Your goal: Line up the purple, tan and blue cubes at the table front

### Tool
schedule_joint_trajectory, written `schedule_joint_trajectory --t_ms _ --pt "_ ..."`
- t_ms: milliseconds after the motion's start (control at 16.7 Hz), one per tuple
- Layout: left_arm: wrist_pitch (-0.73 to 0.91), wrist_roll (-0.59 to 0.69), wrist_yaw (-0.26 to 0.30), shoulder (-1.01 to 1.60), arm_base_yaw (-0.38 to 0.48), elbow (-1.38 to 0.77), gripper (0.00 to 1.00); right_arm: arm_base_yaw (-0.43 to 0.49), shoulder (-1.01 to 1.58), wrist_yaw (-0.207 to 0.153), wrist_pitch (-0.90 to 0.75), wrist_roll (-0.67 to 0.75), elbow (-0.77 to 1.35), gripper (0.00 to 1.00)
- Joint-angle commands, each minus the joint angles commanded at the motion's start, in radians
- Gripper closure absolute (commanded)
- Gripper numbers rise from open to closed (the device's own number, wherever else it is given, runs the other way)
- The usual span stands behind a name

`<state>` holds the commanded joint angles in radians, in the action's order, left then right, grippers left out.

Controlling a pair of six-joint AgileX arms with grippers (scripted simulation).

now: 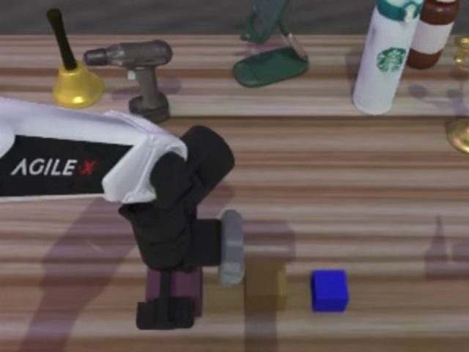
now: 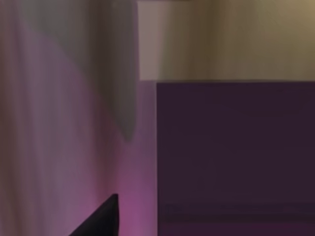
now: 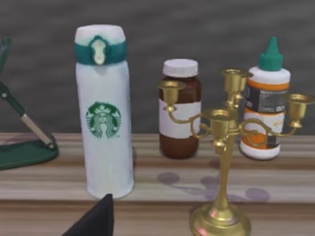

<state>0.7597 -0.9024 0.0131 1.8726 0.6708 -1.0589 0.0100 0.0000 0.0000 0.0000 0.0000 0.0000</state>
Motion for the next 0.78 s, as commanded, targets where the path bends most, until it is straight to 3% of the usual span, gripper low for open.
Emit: schedule_joint_trajectory --t_ms 240,780 --pt "0.017 -0.002 0.000 -0.008 -0.001 -0.012 0.00 0.000 0.000 0.000 0.000 0.000 0.000 0.00" --pt "0.274 0.001 0.000 -0.115 -0.022 -0.161 0.00 0.000 0.000 0.000 0.000 0.000 0.000 0.00"
